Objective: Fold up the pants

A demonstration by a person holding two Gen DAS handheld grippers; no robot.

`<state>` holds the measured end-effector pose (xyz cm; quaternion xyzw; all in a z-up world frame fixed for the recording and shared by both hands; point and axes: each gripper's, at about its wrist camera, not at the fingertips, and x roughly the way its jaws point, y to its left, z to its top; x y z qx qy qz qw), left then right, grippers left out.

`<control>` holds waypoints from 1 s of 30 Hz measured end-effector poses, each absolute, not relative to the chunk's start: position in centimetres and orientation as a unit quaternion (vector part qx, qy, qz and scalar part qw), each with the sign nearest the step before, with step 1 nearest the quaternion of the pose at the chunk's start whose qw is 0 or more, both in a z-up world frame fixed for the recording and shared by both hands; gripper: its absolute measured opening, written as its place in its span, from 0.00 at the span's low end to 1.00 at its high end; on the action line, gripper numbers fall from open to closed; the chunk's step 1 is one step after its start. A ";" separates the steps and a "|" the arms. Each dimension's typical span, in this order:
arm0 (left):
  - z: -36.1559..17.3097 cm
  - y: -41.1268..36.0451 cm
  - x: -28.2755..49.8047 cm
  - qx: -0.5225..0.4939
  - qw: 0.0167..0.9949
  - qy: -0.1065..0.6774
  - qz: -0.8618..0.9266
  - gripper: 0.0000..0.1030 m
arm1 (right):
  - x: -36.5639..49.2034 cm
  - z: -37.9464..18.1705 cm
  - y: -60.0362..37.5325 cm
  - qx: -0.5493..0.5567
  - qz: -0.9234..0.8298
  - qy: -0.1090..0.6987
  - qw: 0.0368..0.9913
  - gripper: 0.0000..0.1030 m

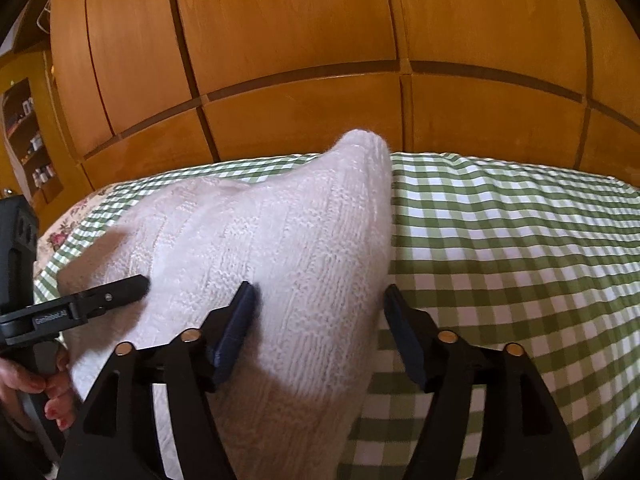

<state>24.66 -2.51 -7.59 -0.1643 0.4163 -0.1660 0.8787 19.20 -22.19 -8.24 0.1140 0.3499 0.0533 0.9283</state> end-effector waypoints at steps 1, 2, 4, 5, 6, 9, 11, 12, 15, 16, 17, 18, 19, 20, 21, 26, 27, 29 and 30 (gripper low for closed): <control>-7.5 -2.3 24.3 -0.166 0.879 0.416 -0.165 0.59 | 18.8 -8.1 -22.2 0.115 0.050 0.351 0.928 0.69; -7.5 -2.2 24.0 -0.167 0.879 0.415 -0.164 0.59 | 18.6 -8.1 -22.3 0.118 0.049 0.352 0.927 0.70; -7.4 -1.9 23.4 -0.171 0.879 0.414 -0.162 0.60 | 18.0 -8.1 -22.4 0.127 0.049 0.354 0.925 0.70; -7.3 -1.9 23.2 -0.174 0.879 0.414 -0.161 0.61 | 17.7 -8.1 -22.5 0.129 0.049 0.355 0.925 0.70; -7.3 -1.7 22.9 -0.176 0.879 0.414 -0.159 0.62 | 17.4 -8.1 -22.4 0.130 0.047 0.356 0.924 0.70; -7.4 -1.2 22.1 -0.178 0.879 0.415 -0.152 0.65 | 16.4 -8.1 -22.1 0.130 0.047 0.360 0.923 0.70; -7.5 -1.0 21.9 -0.181 0.879 0.416 -0.149 0.66 | 16.1 -8.1 -21.7 0.124 0.046 0.365 0.922 0.77; -7.5 -0.8 21.6 -0.182 0.878 0.417 -0.147 0.66 | 15.9 -8.2 -21.5 0.119 0.045 0.368 0.921 0.77; -7.5 -0.8 21.2 -0.178 0.879 0.420 -0.143 0.68 | 15.1 -8.3 -20.9 0.109 0.046 0.374 0.920 0.77; -7.4 -0.9 21.0 -0.174 0.879 0.420 -0.141 0.68 | 14.9 -8.4 -20.8 0.109 0.046 0.375 0.919 0.77; -7.4 -0.9 20.8 -0.168 0.881 0.421 -0.139 0.69 | 14.7 -8.4 -20.6 0.110 0.046 0.376 0.919 0.77; -7.3 -1.0 20.6 -0.163 0.881 0.421 -0.137 0.70 | 14.6 -8.4 -20.6 0.112 0.046 0.378 0.918 0.77; -7.2 -1.0 20.5 -0.159 0.882 0.423 -0.137 0.70 | 14.3 -8.3 -20.5 0.114 0.046 0.379 0.917 0.77; -7.2 -1.0 20.2 -0.157 0.882 0.423 -0.137 0.70 | 14.2 -8.3 -20.5 0.115 0.045 0.379 0.917 0.77; -7.2 -1.0 20.1 -0.155 0.882 0.424 -0.136 0.70 | 14.0 -8.2 -20.3 0.115 0.045 0.380 0.917 0.77; -7.3 -0.9 19.1 -0.142 0.883 0.428 -0.131 0.73 | 13.2 -8.1 -20.0 0.116 0.046 0.384 0.915 0.81; -7.3 -0.8 18.8 -0.141 0.883 0.428 -0.130 0.73 | 13.1 -8.1 -19.9 0.117 0.046 0.384 0.915 0.81; -7.5 -0.5 18.5 -0.142 0.882 0.430 -0.128 0.75 | 12.7 -8.3 -19.8 0.118 0.047 0.388 0.913 0.81; -7.5 -0.3 18.2 -0.147 0.881 0.431 -0.126 0.76 | 12.4 -8.3 -19.8 0.118 0.045 0.390 0.912 0.81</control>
